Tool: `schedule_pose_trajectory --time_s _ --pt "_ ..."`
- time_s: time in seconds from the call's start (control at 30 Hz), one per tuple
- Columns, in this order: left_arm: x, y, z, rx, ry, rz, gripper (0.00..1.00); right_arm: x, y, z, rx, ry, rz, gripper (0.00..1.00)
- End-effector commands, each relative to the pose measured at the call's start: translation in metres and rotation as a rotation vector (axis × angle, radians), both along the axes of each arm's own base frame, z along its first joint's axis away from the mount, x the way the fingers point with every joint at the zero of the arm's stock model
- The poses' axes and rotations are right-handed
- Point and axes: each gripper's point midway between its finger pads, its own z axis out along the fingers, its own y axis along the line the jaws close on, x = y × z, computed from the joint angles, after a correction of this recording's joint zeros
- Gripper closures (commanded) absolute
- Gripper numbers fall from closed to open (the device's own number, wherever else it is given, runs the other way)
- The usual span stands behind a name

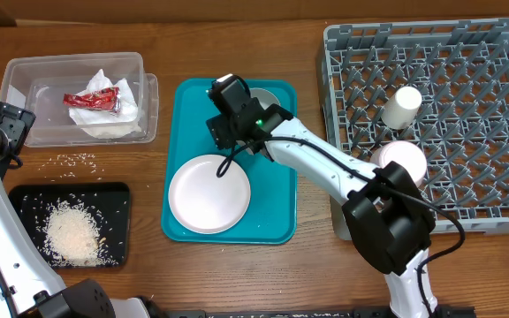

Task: Sort waste into correct bins and load items into the dishwasher
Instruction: 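Move the right gripper to the small white bowl and grasp its rim, then carry the small bowl into the rack and set it down upside down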

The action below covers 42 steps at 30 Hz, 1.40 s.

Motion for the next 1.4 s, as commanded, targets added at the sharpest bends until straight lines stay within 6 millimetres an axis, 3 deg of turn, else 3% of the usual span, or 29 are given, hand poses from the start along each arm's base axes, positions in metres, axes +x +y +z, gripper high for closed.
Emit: schedule_pose_trajectory --time_s 0.0,0.1,0.2,0.5,0.73,0.9,1.07,1.2,1.37 --pt "-0.002 0.004 -0.003 0.008 0.022 -0.002 0.00 0.003 -0.009 -0.025 -0.079 0.017 0.004 0.36" --pt "-0.002 0.004 -0.003 0.008 0.022 -0.002 0.00 -0.002 -0.013 -0.033 -0.101 0.043 0.004 0.47" --pt "-0.002 0.004 -0.003 0.008 0.022 -0.002 0.00 -0.007 -0.016 -0.038 -0.123 0.067 0.007 0.51" --pt "-0.002 0.004 -0.003 0.008 0.022 -0.002 0.00 -0.025 -0.018 -0.044 -0.134 0.146 0.029 0.84" --pt "-0.002 0.004 -0.003 0.008 0.022 -0.002 0.00 -0.030 -0.018 -0.025 -0.092 0.154 -0.019 0.96" --pt "-0.002 0.004 -0.003 0.008 0.022 -0.002 0.00 -0.029 -0.017 0.022 -0.038 0.111 -0.032 0.96" --pt "-0.002 0.004 -0.003 0.008 0.022 -0.002 0.00 -0.024 -0.042 0.094 0.008 0.041 -0.079 0.96" --pt "-0.002 0.004 -0.003 0.008 0.022 -0.002 0.00 -0.022 -0.086 0.146 0.049 -0.006 -0.151 0.96" --pt "-0.002 0.004 -0.003 0.008 0.022 -0.002 0.00 -0.024 -0.179 0.201 0.152 -0.016 -0.369 0.96"
